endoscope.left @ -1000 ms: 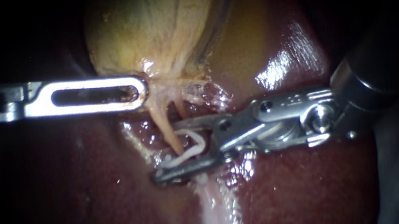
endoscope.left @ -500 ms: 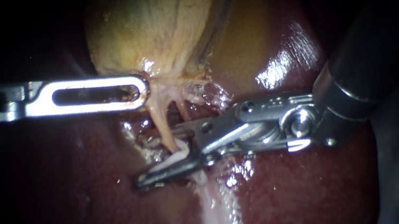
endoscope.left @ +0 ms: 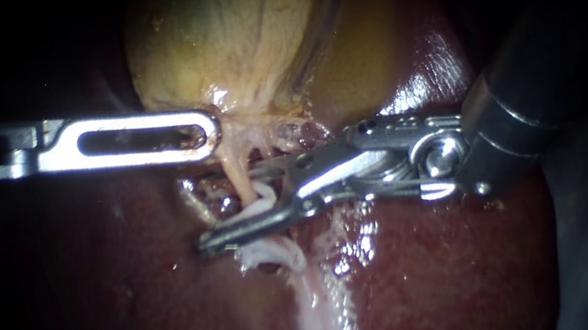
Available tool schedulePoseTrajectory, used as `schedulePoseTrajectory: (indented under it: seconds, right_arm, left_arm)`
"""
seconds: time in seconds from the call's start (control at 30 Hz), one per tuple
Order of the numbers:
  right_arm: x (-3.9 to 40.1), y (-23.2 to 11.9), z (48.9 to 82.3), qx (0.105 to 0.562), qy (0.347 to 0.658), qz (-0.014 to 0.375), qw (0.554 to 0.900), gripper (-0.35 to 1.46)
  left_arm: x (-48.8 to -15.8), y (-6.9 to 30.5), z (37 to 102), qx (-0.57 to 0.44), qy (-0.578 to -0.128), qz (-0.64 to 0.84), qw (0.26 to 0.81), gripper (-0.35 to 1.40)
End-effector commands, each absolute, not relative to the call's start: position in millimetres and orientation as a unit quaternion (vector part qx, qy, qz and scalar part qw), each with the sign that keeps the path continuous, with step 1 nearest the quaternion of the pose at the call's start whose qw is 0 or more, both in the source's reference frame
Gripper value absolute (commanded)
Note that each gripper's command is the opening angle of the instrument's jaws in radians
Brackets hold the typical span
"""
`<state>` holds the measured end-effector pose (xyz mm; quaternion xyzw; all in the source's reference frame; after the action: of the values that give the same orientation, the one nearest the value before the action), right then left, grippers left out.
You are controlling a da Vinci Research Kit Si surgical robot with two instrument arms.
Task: Clipping third clip left tube
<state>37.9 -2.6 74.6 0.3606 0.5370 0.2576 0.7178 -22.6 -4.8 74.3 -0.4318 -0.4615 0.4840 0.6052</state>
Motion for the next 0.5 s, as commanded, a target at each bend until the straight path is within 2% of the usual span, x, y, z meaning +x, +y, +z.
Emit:
schedulePoseTrajectory:
  seconds: [0.03, 0.5]
  right_arm:
    - [37.8, -2.4, 74.5, 0.362, 0.539, 0.261, 0.714, 0.43]
    - [38.5, -1.7, 74.5, 0.369, 0.539, 0.275, 0.706, 0.39]
  left_arm:
    - [-22.6, -4.8, 74.3, -0.432, -0.462, 0.484, 0.605, -0.35]
    - [-22.8, -4.9, 74.4, -0.432, -0.462, 0.485, 0.604, -0.35]
